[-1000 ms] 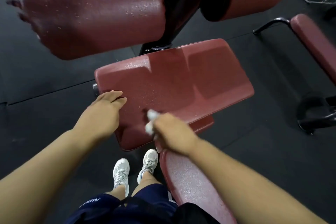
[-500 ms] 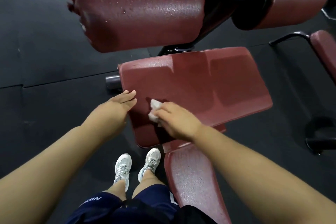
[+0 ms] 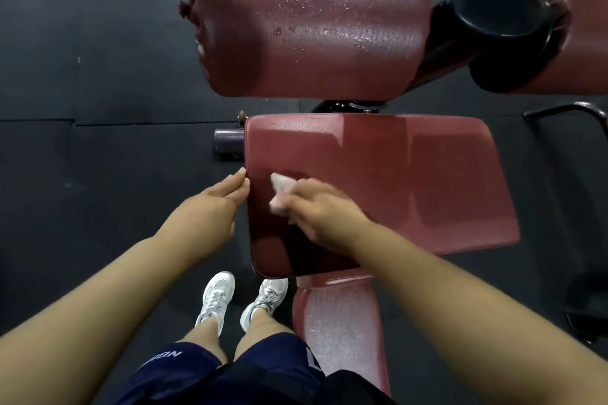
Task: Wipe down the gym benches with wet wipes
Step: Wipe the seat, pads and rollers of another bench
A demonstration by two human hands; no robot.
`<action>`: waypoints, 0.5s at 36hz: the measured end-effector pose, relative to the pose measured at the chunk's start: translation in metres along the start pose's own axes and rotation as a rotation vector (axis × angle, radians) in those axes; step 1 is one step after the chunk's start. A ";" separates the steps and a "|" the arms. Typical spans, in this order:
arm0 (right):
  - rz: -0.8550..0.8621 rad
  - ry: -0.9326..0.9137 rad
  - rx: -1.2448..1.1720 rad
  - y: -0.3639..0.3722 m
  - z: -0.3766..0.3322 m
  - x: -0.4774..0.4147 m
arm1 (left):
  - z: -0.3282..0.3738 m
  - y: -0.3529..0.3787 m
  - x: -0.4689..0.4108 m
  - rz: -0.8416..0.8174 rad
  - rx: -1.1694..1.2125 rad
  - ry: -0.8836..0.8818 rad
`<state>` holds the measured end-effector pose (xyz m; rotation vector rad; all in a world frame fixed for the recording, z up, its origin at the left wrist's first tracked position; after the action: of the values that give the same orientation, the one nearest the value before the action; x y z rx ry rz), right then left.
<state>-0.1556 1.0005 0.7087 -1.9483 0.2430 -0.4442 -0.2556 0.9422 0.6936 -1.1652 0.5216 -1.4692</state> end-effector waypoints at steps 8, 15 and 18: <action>0.455 0.933 -0.021 -0.065 0.183 0.027 | 0.002 0.002 0.000 -0.018 -0.031 -0.035; 0.067 0.063 -0.019 -0.004 -0.006 -0.053 | -0.006 0.003 0.001 -0.025 0.034 -0.054; 0.034 -0.074 -0.004 -0.014 -0.003 -0.055 | -0.010 0.003 0.001 -0.035 0.018 -0.044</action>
<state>-0.2075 1.0239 0.7114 -1.9576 0.2287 -0.3487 -0.2627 0.9372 0.6876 -1.1954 0.4587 -1.4722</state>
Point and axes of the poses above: each hand's wrist, its own x-axis away from the middle knuckle, its own y-axis out of the palm, z = x × y, the point moved 10 cm from there along -x, towards the middle knuckle, and after that the axes turned 2 degrees about -z, right-handed, at the moved point
